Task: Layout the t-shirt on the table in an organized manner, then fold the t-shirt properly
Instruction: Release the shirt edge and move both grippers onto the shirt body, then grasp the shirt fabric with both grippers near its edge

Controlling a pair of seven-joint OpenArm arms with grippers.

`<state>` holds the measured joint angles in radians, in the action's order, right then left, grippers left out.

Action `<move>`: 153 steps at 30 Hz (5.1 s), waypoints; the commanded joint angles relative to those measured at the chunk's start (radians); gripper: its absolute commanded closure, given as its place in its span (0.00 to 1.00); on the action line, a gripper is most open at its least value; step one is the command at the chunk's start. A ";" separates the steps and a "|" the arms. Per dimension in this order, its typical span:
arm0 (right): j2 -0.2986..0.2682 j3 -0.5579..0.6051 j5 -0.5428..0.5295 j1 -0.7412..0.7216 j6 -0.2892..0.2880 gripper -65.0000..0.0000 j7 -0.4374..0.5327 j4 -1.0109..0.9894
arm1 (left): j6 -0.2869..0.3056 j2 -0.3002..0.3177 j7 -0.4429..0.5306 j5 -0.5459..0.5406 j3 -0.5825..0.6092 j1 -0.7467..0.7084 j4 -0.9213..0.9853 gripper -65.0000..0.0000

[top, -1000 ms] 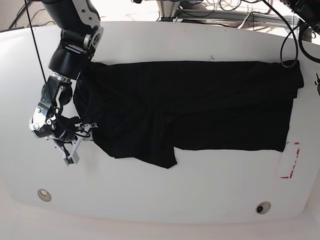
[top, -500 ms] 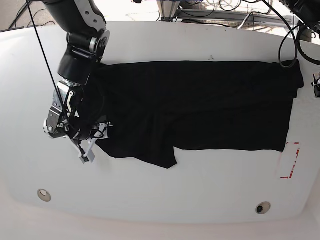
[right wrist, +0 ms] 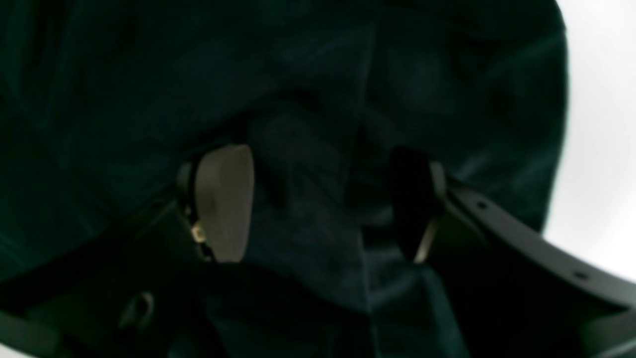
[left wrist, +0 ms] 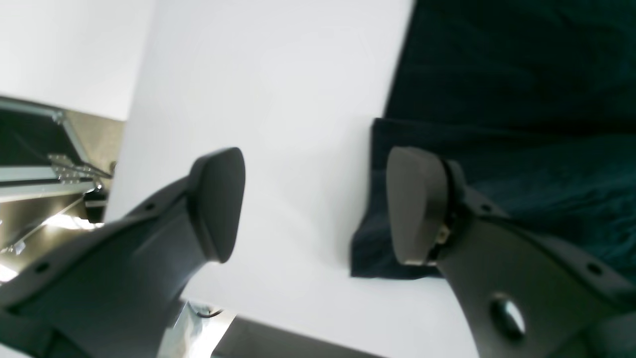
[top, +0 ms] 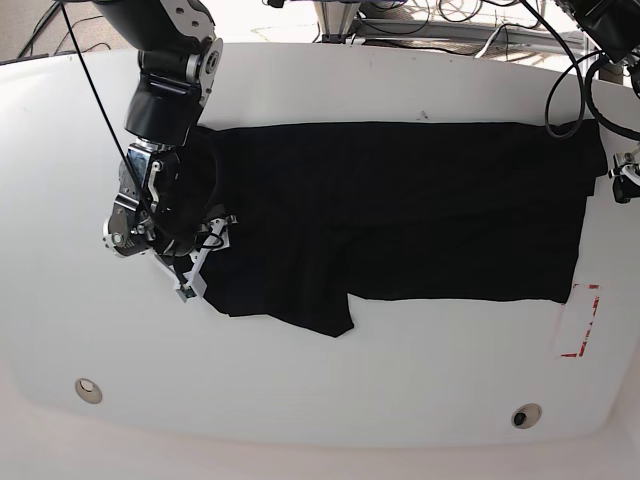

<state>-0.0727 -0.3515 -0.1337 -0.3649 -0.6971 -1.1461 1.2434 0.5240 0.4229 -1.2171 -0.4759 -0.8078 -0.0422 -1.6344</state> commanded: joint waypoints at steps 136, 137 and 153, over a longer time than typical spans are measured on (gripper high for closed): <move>-0.140 0.001 -0.013 -0.053 -0.001 0.66 0.268 -0.156 | 0.092 -0.158 0.319 0.391 0.538 0.189 0.026 0.50; -0.140 0.001 -0.013 -0.053 -0.001 0.69 0.268 -0.156 | 0.092 -0.158 0.319 0.391 0.538 0.189 0.026 0.50; -0.138 0.001 -0.014 -0.032 -0.001 0.91 0.176 0.020 | 0.092 -0.158 0.320 0.391 0.543 0.173 0.027 0.50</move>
<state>-0.1989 -0.3481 -0.1341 -0.3748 -0.6964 -0.9546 1.1881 0.6186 0.2527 -0.9199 -0.0784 -0.2615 0.1108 -1.5906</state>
